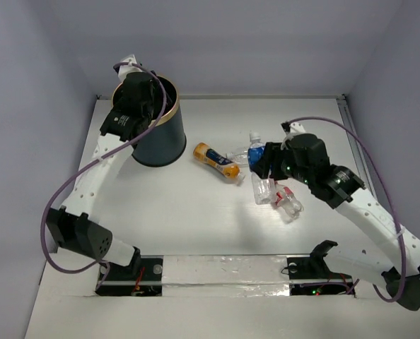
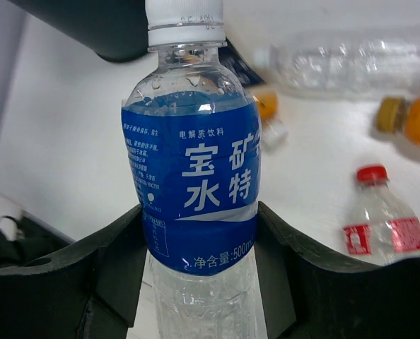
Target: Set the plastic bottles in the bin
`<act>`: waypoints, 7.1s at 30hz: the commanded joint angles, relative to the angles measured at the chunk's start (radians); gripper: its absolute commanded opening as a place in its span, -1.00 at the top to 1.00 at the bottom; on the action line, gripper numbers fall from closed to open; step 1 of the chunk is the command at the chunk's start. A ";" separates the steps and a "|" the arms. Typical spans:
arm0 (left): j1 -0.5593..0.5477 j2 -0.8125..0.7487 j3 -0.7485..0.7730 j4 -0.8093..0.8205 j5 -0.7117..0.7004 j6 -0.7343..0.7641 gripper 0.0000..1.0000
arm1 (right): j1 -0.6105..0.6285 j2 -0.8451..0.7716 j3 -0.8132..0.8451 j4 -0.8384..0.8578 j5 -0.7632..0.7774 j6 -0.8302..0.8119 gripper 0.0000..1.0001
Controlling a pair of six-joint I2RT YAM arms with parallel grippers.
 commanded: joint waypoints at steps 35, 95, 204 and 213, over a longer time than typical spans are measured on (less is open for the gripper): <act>0.068 -0.711 -0.659 -0.078 0.284 -0.256 0.85 | 0.107 1.281 1.534 0.650 0.048 0.245 -0.12; -0.236 0.359 -0.334 0.162 0.101 -0.762 -0.98 | 0.203 -0.527 -0.178 -0.097 -0.005 0.220 -0.91; 0.180 0.229 0.320 0.131 -0.328 0.206 0.24 | -0.013 0.411 0.577 0.131 -0.464 0.070 -0.37; 0.180 0.067 0.070 0.281 -0.233 0.243 -0.98 | 0.019 0.748 1.037 0.287 -0.414 0.203 -0.39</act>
